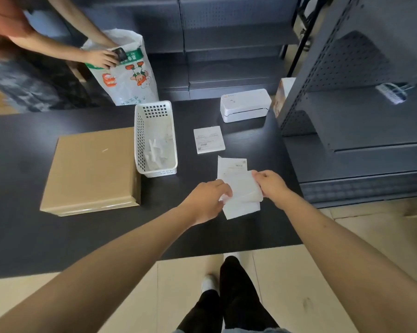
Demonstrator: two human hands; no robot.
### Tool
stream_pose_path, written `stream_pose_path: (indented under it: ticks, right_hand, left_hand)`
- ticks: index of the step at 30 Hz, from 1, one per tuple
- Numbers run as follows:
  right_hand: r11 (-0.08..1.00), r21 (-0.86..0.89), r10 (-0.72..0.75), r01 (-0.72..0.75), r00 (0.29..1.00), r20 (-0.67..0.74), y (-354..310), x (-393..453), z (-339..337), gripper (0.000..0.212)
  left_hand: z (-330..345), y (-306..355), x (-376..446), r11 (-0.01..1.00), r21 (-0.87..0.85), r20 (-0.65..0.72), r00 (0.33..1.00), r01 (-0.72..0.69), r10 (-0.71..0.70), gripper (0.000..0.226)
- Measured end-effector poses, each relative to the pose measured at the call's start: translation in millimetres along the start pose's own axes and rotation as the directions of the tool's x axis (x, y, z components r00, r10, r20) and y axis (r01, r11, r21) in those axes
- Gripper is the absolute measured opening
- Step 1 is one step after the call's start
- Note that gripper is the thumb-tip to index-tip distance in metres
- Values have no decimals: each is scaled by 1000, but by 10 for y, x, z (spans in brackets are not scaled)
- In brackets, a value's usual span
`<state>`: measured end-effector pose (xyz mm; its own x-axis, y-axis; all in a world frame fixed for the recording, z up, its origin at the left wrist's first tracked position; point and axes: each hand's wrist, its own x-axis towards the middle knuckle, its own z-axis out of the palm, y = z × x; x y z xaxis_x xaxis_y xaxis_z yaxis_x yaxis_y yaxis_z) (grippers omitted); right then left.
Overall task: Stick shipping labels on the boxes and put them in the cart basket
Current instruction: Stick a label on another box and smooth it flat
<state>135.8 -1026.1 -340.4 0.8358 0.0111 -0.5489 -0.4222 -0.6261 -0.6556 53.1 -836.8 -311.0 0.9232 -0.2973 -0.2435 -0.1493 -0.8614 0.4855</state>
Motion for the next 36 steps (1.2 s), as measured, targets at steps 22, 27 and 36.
stream_pose_path:
  ticks: [22, 27, 36]
  right_hand:
    - [961, 242, 76, -132, 971, 229, 491, -308, -3, 10]
    - [922, 303, 129, -241, 929, 347, 558, -338, 91, 11]
    - [986, 157, 3, -49, 960, 280, 674, -323, 239, 17]
  left_hand:
    - [290, 272, 174, 982, 33, -11, 983, 184, -184, 48]
    - [514, 259, 197, 976, -2, 16, 975, 220, -219, 34]
    - [657, 271, 226, 979, -41, 6, 980, 199, -199, 28]
